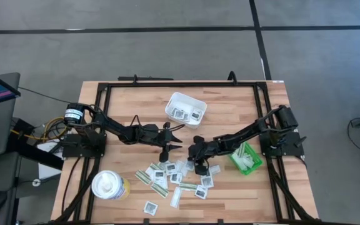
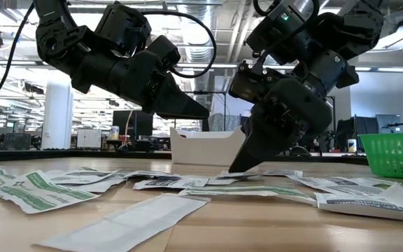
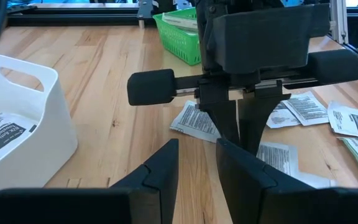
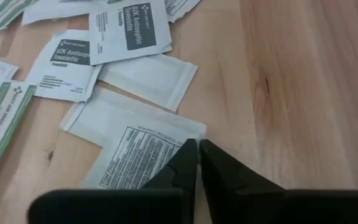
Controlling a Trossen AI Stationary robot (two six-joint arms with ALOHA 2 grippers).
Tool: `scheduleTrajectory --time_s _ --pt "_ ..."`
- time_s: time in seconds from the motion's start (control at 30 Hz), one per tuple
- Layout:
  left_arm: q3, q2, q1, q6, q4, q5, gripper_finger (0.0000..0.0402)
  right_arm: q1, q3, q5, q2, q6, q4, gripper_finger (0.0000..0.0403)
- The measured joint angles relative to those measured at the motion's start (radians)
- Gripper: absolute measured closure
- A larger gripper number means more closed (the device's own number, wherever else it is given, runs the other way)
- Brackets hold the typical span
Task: Pick & Place First Aid Supplies
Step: Put the towelette pack into the white bin
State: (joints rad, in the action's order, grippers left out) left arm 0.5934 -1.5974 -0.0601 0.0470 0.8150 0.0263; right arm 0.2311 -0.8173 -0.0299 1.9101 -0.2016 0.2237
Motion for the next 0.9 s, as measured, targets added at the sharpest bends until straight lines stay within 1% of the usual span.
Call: scheduleTrajectory --time_s 0.1,0.37,0.53,0.67,0.77,0.83,0.9 --pt "0.000 0.000 0.000 0.000 0.000 0.000 0.0294 -0.004 -0.001 0.000 -0.010 -0.005 -0.001 0.0399" --pt "0.000 0.000 0.000 0.000 0.000 0.000 0.0294 -0.005 -0.011 -0.011 -0.103 -0.017 -0.037 0.0401" --pt "0.000 0.000 0.000 0.000 0.000 0.000 0.0294 0.000 -0.012 -0.072 -0.139 -0.020 -0.074 0.0401" --pt "-0.001 0.000 0.000 0.000 0.000 0.000 0.0294 0.001 -0.012 -0.107 -0.141 -0.019 -0.096 0.0402" --pt "-0.001 0.000 0.000 0.000 0.000 0.000 0.0294 -0.006 -0.013 -0.173 -0.145 -0.017 -0.102 0.0402" --pt "-0.001 0.000 0.000 0.000 0.000 0.000 0.0294 -0.017 -0.023 -0.274 -0.166 -0.017 -0.149 0.0402" --pt "-0.001 0.000 0.000 0.000 0.000 0.000 0.0294 -0.030 -0.049 -0.398 -0.196 -0.016 -0.197 0.0402"
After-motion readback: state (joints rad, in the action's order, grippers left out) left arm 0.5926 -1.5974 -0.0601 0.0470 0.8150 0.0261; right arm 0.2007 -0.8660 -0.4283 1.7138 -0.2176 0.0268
